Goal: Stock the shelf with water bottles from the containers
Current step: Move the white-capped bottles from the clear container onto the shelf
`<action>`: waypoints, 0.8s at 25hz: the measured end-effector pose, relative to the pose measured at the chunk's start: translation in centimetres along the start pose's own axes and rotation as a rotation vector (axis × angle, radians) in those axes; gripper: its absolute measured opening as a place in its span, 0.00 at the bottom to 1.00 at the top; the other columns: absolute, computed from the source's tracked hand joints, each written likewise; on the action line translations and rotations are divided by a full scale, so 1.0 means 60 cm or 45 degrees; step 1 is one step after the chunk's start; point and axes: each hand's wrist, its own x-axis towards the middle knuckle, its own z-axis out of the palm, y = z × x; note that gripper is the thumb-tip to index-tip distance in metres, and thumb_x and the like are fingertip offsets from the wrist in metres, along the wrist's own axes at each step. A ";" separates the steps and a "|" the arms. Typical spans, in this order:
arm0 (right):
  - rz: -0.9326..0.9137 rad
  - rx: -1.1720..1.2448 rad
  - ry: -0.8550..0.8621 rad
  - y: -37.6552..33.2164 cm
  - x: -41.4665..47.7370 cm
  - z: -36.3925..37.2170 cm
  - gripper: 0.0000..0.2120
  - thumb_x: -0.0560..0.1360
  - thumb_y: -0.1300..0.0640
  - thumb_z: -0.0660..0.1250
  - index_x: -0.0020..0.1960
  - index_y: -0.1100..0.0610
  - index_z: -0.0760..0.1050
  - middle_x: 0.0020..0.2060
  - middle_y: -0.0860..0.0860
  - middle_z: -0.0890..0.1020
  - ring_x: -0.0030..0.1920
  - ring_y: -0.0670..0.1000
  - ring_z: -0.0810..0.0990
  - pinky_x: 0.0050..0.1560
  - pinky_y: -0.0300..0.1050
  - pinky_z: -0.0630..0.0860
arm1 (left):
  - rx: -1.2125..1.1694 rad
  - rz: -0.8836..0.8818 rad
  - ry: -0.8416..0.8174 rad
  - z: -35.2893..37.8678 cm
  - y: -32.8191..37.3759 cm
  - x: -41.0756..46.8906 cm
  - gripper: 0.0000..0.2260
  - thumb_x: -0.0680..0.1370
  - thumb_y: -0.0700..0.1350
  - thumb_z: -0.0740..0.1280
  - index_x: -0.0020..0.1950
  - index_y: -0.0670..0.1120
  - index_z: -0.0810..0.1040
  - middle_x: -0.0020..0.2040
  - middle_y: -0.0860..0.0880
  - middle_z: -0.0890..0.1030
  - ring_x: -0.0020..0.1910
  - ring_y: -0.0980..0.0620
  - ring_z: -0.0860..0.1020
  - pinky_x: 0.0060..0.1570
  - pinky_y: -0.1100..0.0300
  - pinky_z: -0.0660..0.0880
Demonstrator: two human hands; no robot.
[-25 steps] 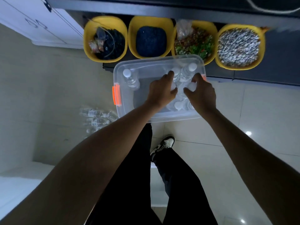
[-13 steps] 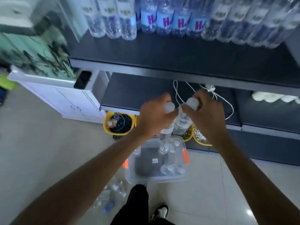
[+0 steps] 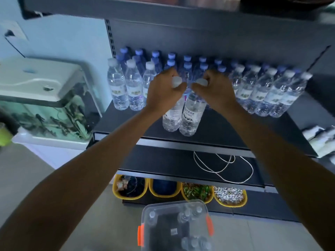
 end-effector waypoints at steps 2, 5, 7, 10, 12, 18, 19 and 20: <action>0.014 -0.071 -0.027 0.009 0.020 0.033 0.13 0.75 0.48 0.72 0.45 0.54 0.70 0.35 0.48 0.75 0.39 0.51 0.75 0.34 0.43 0.64 | 0.012 -0.017 -0.010 0.016 -0.042 0.014 0.09 0.73 0.46 0.72 0.46 0.43 0.77 0.42 0.48 0.81 0.41 0.45 0.80 0.40 0.52 0.77; 0.039 -0.159 -0.039 0.017 0.042 0.063 0.13 0.78 0.49 0.69 0.54 0.58 0.75 0.44 0.50 0.78 0.44 0.53 0.77 0.41 0.42 0.66 | 0.031 -0.001 -0.024 0.034 -0.081 0.032 0.09 0.74 0.45 0.70 0.50 0.42 0.78 0.48 0.44 0.81 0.45 0.45 0.80 0.45 0.51 0.78; -0.015 -0.299 -0.022 0.026 0.057 0.075 0.16 0.79 0.48 0.67 0.58 0.59 0.76 0.49 0.55 0.82 0.49 0.57 0.81 0.45 0.46 0.72 | 0.059 0.090 -0.043 0.041 -0.094 0.045 0.08 0.75 0.42 0.69 0.50 0.40 0.78 0.49 0.43 0.80 0.46 0.47 0.77 0.44 0.55 0.74; -0.190 -0.540 -0.074 0.044 0.069 0.079 0.16 0.81 0.48 0.63 0.62 0.58 0.75 0.55 0.60 0.83 0.54 0.62 0.82 0.51 0.52 0.77 | 0.041 0.175 -0.063 0.047 -0.119 0.056 0.08 0.75 0.40 0.67 0.52 0.38 0.78 0.48 0.48 0.74 0.45 0.55 0.71 0.41 0.62 0.65; -0.227 -0.611 -0.116 0.058 0.073 0.069 0.15 0.82 0.50 0.61 0.64 0.57 0.73 0.57 0.62 0.81 0.56 0.64 0.81 0.52 0.54 0.77 | 0.031 0.170 -0.049 0.051 -0.139 0.058 0.11 0.75 0.42 0.66 0.56 0.40 0.78 0.51 0.48 0.73 0.43 0.56 0.70 0.41 0.62 0.66; -0.324 -0.432 -0.197 0.076 0.067 0.063 0.14 0.79 0.59 0.59 0.62 0.55 0.77 0.60 0.61 0.78 0.54 0.61 0.80 0.53 0.51 0.77 | 0.023 0.180 0.005 0.082 -0.148 0.052 0.16 0.77 0.44 0.65 0.63 0.41 0.77 0.54 0.43 0.78 0.50 0.45 0.76 0.50 0.52 0.73; -0.310 -0.374 -0.220 0.072 0.069 0.062 0.15 0.77 0.59 0.58 0.59 0.55 0.79 0.59 0.60 0.78 0.53 0.59 0.80 0.54 0.49 0.77 | -0.041 0.150 0.012 0.086 -0.144 0.048 0.15 0.77 0.42 0.64 0.63 0.40 0.76 0.54 0.44 0.79 0.50 0.46 0.77 0.51 0.51 0.74; -0.278 -0.322 -0.237 0.069 0.073 0.060 0.16 0.75 0.58 0.57 0.56 0.54 0.80 0.58 0.59 0.79 0.51 0.56 0.79 0.53 0.47 0.76 | -0.121 0.097 0.017 0.089 -0.139 0.043 0.15 0.77 0.41 0.64 0.63 0.40 0.75 0.54 0.46 0.80 0.50 0.47 0.78 0.50 0.50 0.76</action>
